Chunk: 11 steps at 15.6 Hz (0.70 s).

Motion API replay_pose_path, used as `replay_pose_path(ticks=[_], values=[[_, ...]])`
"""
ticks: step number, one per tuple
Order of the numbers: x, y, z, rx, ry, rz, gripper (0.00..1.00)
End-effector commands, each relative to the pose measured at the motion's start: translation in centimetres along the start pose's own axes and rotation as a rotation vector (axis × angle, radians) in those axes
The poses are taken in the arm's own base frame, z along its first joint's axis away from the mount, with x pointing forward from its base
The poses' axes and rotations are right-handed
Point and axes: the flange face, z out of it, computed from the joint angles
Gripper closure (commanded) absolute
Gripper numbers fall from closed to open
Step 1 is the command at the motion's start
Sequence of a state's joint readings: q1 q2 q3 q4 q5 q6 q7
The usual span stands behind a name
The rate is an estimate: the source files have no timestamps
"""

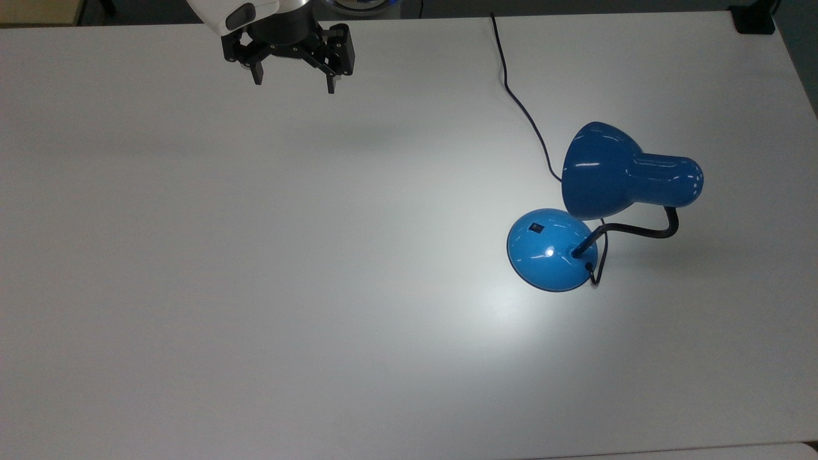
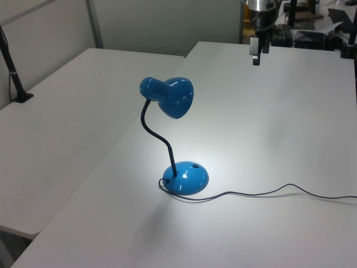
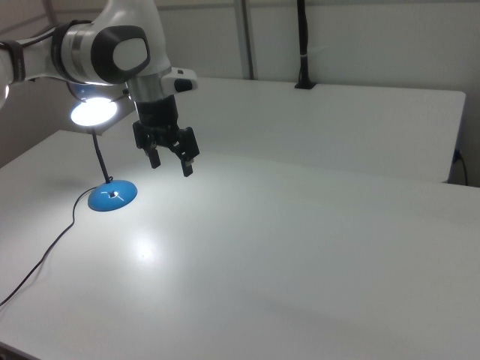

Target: Turn off the lamp

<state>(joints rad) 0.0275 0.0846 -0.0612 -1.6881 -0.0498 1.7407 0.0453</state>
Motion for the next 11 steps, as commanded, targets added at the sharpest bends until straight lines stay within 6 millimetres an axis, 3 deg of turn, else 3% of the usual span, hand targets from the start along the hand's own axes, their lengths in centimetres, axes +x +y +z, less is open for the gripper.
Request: replay_pose_path(ticks=[1, 11], values=[[-0.79, 0.61, -1.20, 0.016, 0.009, 0.016, 0.00], [-0.82, 0.71, -1.36, 0.025, 0.007, 0.039, 0.00]])
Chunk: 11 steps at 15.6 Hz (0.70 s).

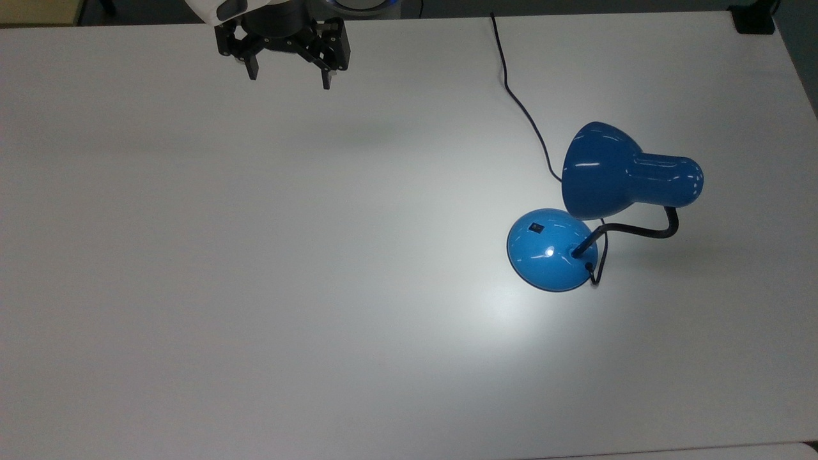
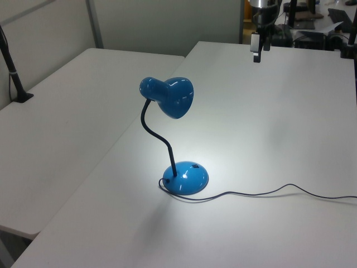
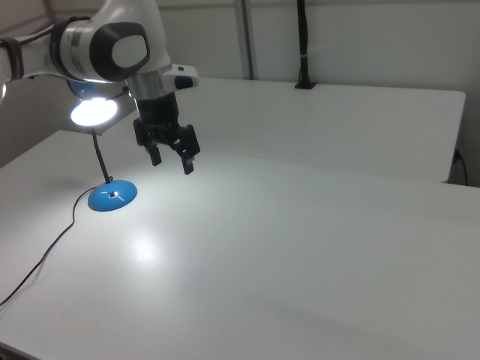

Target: Turn off the lamp

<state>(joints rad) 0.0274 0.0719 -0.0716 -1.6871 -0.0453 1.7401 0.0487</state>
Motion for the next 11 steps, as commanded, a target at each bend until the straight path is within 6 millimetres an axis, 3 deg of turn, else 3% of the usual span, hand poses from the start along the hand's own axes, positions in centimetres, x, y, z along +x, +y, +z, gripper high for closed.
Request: replay_pose_path(ticks=[1, 8, 11], values=[[-0.5, 0.1, -0.6, 0.019, -0.005, 0.023, 0.00], [-0.3, 1.1, -0.2, 0.021, -0.009, 0.007, 0.02], [-0.4, 1.9, -0.3, 0.048, -0.010, -0.029, 0.33]])
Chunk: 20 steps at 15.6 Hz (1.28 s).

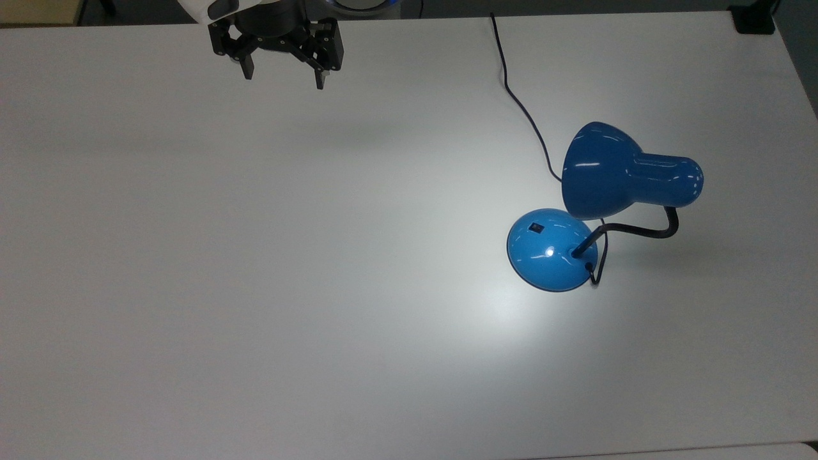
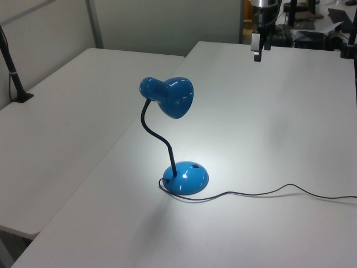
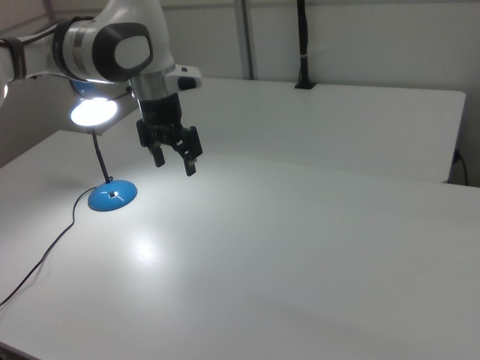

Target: Turn off the lamp

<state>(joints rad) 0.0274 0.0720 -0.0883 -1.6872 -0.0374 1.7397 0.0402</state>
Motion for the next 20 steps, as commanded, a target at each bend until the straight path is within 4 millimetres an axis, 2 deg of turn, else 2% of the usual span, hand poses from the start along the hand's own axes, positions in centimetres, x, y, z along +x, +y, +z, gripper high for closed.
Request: replay_pose_path(ticks=[1, 5, 7, 13, 16, 20], values=[[-0.5, 1.3, -0.4, 0.052, -0.012, -0.060, 0.47], [-0.6, 1.2, -0.2, 0.061, -0.021, -0.085, 0.93], [-0.5, 1.3, -0.1, 0.076, -0.022, -0.077, 1.00], [-0.3, 1.0, 0.4, 0.194, -0.027, -0.035, 1.00], [-0.3, -0.2, 1.0, 0.284, -0.042, -0.023, 1.00], [0.1, -2.2, 3.1, 0.380, -0.086, -0.010, 1.00]])
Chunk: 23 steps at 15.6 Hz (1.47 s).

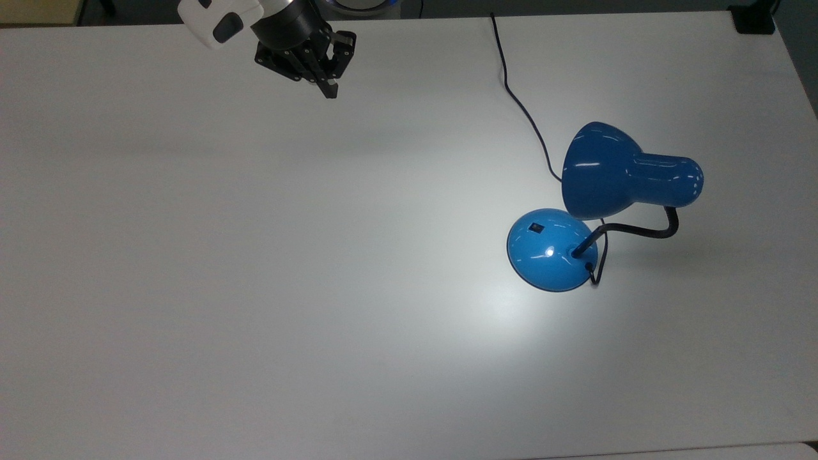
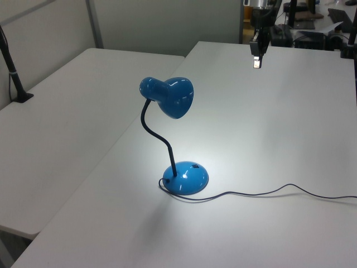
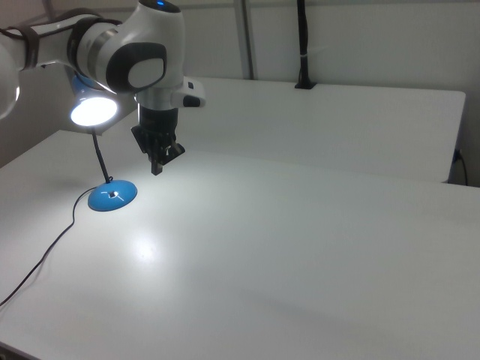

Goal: Turn off the lamp
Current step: 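Move the gripper toward the blue lamp base and its switch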

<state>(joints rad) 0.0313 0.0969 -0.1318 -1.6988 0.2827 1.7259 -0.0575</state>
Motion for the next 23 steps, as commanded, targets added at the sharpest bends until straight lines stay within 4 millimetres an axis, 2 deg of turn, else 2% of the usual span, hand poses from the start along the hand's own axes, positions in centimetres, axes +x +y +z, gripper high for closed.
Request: replay_pose_path(ticks=[1, 3, 4, 5, 6, 9, 11, 16, 18, 21, 23], values=[[0.0, -1.4, 2.4, 0.091, -0.055, 0.006, 1.00], [0.1, -3.4, 4.1, 0.127, -0.083, 0.041, 1.00], [-0.1, -5.5, 5.4, 0.127, -0.107, 0.057, 1.00], [-0.1, -6.5, 6.5, 0.125, -0.128, 0.075, 1.00], [0.0, -8.3, 7.4, 0.141, -0.122, 0.092, 1.00], [1.7, -11.3, 10.9, 0.134, -0.049, 0.175, 1.00], [2.8, -12.6, 13.2, 0.125, -0.010, 0.224, 1.00], [3.5, -16.6, 17.0, 0.131, 0.061, 0.261, 1.00], [3.7, -17.7, 18.3, 0.131, 0.086, 0.278, 1.00], [5.2, -18.5, 19.3, 0.137, 0.123, 0.321, 1.00], [5.4, -20.1, 20.1, 0.142, 0.128, 0.333, 1.00]])
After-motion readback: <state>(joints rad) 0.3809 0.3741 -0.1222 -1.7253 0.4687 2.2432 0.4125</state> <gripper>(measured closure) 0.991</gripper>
